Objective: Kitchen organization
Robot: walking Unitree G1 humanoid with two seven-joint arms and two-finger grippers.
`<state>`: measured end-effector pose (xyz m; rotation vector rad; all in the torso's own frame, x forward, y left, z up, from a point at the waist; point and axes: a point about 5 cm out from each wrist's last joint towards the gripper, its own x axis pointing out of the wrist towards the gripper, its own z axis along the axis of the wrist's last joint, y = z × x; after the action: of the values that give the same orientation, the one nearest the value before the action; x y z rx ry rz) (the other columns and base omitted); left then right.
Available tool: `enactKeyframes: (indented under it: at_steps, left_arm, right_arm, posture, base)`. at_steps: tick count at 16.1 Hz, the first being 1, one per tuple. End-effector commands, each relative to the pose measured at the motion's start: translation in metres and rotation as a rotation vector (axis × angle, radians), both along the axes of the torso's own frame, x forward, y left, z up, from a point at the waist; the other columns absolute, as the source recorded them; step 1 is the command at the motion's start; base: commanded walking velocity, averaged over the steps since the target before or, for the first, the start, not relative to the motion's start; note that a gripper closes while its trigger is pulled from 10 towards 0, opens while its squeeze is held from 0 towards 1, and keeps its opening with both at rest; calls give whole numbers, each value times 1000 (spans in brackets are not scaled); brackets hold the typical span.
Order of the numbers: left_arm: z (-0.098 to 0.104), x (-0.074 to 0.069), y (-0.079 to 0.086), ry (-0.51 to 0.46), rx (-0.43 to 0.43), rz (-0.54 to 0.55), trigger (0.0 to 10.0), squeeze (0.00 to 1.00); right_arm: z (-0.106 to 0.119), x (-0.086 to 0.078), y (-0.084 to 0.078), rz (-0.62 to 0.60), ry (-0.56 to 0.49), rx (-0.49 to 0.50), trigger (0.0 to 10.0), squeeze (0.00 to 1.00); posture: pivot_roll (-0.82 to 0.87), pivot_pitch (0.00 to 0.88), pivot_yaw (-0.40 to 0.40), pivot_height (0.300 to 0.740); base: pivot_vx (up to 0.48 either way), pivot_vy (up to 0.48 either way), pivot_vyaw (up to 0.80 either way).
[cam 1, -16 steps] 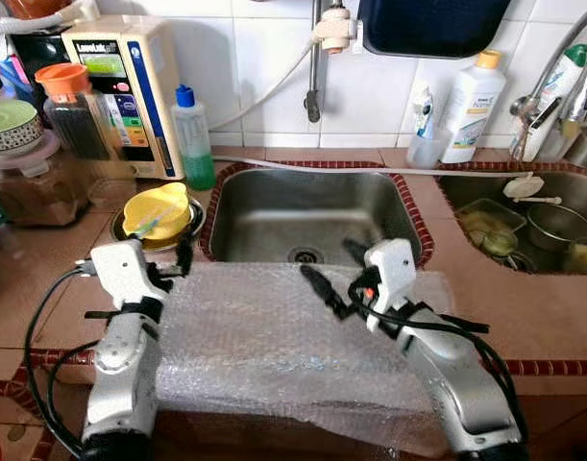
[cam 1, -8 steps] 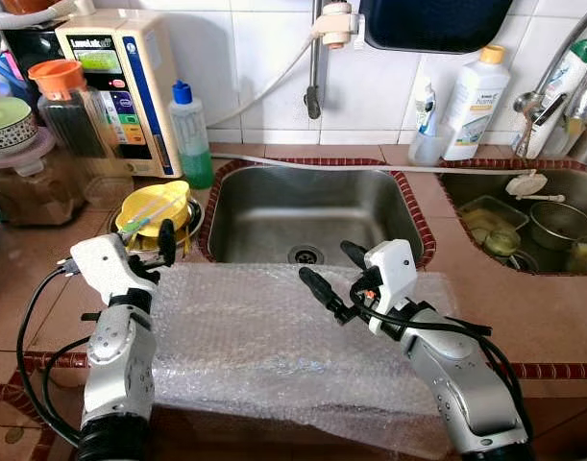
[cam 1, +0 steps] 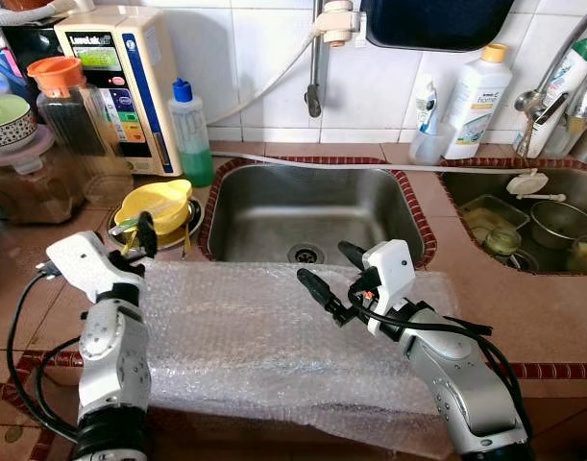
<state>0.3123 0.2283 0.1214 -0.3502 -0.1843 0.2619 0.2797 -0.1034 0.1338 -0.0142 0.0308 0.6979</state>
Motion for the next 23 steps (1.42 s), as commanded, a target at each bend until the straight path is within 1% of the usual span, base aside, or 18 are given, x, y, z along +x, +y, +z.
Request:
enactKeyframes:
  at_steps: [1,3,4,5,6,7,10,11,13,16,17,18,19,20,23]
  left_arm:
    - [-3,2,5,24,-44,35,10000,0]
    - [-7,2,6,46,-88,48,10000,0]
    - [-12,3,3,69,-120,27,10000,0]
    - [-12,4,2,65,-139,28,10000,0]
    - [-15,5,0,81,-162,18,10000,0]
    - [-17,9,-6,90,-203,4,10000,0]
    - [-9,17,-13,58,-232,-22,10000,0]
    - [-6,18,-13,40,-255,-25,10000,0]
    - [-3,21,-13,13,-300,-19,10000,0]
    - [-6,21,-9,20,-358,13,10000,0]
    - [-8,20,-6,20,-369,33,8824,0]
    - [-8,20,-4,19,-372,51,4275,0]
    - [-9,21,-2,19,-398,66,471,0]
    - [-9,21,-2,16,-403,69,0,0]
    - [-8,23,1,7,-408,85,0,0]
  right_arm:
    - [5,-1,3,24,-20,-6,10000,0]
    - [4,-1,2,28,-17,-6,10000,0]
    - [5,-3,4,60,-14,1,10000,0]
    - [6,-3,4,64,-18,0,10000,0]
    - [6,-3,5,65,-18,-1,10000,0]
    - [6,-2,5,66,-19,-1,10000,0]
    - [6,-2,5,70,-20,1,10000,0]
    - [6,-3,5,71,-20,1,10000,0]
    - [6,-3,5,69,-20,2,10000,0]
    - [5,-4,5,69,-19,2,10000,0]
    - [5,-4,5,70,-20,1,10000,0]
    - [5,-4,6,71,-20,1,10000,0]
    - [5,-5,6,73,-20,-1,10000,0]
    - [5,-5,6,74,-20,-1,10000,0]
    - [6,-5,6,77,-24,-1,10000,0]
  posture:
    - [-230,10,29,740]
    - [-228,9,26,740]
    - [-228,9,26,740]
    - [-228,9,26,740]
    - [-228,9,26,740]
    - [-227,6,24,740]
    - [-228,3,27,740]
    - [-230,3,29,740]
    - [-233,3,30,740]
    - [-235,4,31,740]
    - [-235,5,30,740]
    - [-235,5,30,740]
    - [-236,6,29,740]
    - [-236,6,29,740]
    - [-238,10,27,740]
  base:
    - [0,0,0]
    - [0,0,0]
    - [0,0,0]
    - [0,0,0]
    - [0,0,0]
    - [0,0,0]
    - [0,0,0]
    - [0,0,0]
    - [0,0,0]
    - [0,0,0]
    - [0,0,0]
    - [0,0,0]
    - [0,0,0]
    - [0,0,0]
    - [0,0,0]
